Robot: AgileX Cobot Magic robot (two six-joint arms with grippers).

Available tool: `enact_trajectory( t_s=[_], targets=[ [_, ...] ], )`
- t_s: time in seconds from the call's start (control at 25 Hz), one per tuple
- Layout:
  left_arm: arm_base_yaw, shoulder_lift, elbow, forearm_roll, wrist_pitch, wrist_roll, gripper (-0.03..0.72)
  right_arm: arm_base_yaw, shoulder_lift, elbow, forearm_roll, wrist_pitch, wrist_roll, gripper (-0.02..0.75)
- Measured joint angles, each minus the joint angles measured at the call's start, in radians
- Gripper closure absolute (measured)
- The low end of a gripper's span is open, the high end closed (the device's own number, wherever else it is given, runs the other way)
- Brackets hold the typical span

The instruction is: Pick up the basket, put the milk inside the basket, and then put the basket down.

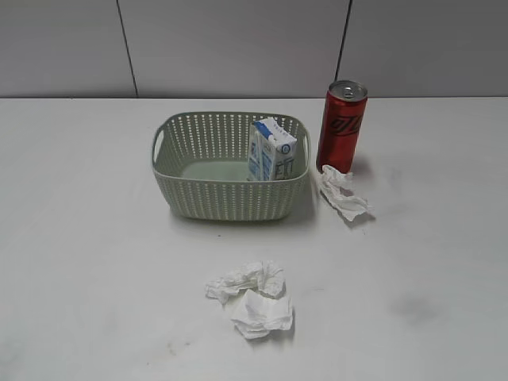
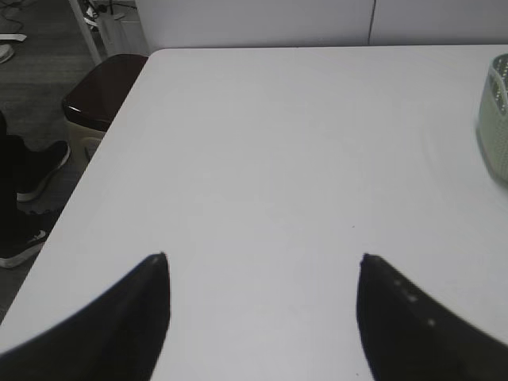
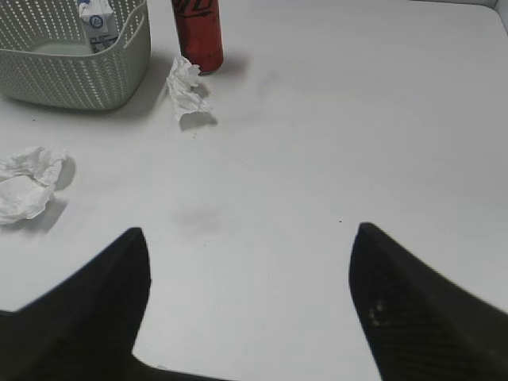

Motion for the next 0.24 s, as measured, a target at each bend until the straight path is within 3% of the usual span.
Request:
enact_trajectory(
  t_s=[0.24],
  targets=[
    [-0.002,0.000,0.007,0.000,-0.002,0.000,0.148,0.000,0.000,0.000,0.000,0.000,0.000,0.148]
  ],
)
